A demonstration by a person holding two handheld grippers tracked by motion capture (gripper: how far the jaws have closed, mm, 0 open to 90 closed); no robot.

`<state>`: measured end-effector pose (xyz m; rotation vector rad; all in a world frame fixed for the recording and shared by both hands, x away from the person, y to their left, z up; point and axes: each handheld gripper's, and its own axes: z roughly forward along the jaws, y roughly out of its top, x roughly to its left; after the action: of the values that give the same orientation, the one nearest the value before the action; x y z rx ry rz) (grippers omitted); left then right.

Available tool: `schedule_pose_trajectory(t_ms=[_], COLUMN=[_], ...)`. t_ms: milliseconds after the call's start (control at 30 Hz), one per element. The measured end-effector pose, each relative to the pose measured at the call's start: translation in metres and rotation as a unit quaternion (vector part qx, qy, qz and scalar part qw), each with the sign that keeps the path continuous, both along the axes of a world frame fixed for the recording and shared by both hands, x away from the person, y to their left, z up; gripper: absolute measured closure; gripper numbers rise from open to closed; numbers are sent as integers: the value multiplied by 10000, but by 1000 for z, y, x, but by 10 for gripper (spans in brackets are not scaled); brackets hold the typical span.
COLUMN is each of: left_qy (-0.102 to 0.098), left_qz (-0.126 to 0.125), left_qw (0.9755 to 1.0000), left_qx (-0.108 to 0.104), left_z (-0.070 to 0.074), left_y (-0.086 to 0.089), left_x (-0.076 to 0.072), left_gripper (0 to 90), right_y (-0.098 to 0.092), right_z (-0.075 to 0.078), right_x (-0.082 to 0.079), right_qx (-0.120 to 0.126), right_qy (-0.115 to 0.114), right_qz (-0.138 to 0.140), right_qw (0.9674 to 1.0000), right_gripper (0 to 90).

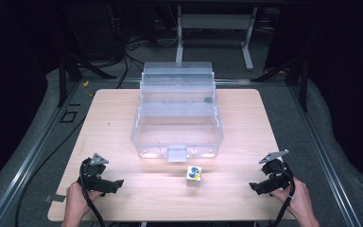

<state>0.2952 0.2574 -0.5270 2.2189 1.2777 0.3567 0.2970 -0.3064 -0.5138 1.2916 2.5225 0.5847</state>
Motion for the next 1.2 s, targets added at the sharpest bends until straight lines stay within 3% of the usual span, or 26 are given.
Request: schedule_pose_trajectory(t_ms=[267,300,400,633,1200], left_qy=[21,23,43,39,-4], left_qz=[-60,-43,-75,-94,-117], left_qw=[10000,10000,9999,9999,9999], left_qx=[51,52,67,114,115], left_z=[-1,-1,-1,-2,0], left_y=[-1,-1,-2,-3,-4], left_x=[-1,-1,-1,-1,-3], left_gripper=[2,2,2,3,3], right_y=[7,8,15,28,83], right_z=[4,5,8,11,21], right_x=[-1,0,-1,0,8], right_qx=[-46,47,-99,-140,-287], right_qy=[12,37,25,69,233], right_qz=[87,150,179,340,1008], right_qw=[10000,9999,9998,9993,9942], right_gripper=[34,34,33,29,16])
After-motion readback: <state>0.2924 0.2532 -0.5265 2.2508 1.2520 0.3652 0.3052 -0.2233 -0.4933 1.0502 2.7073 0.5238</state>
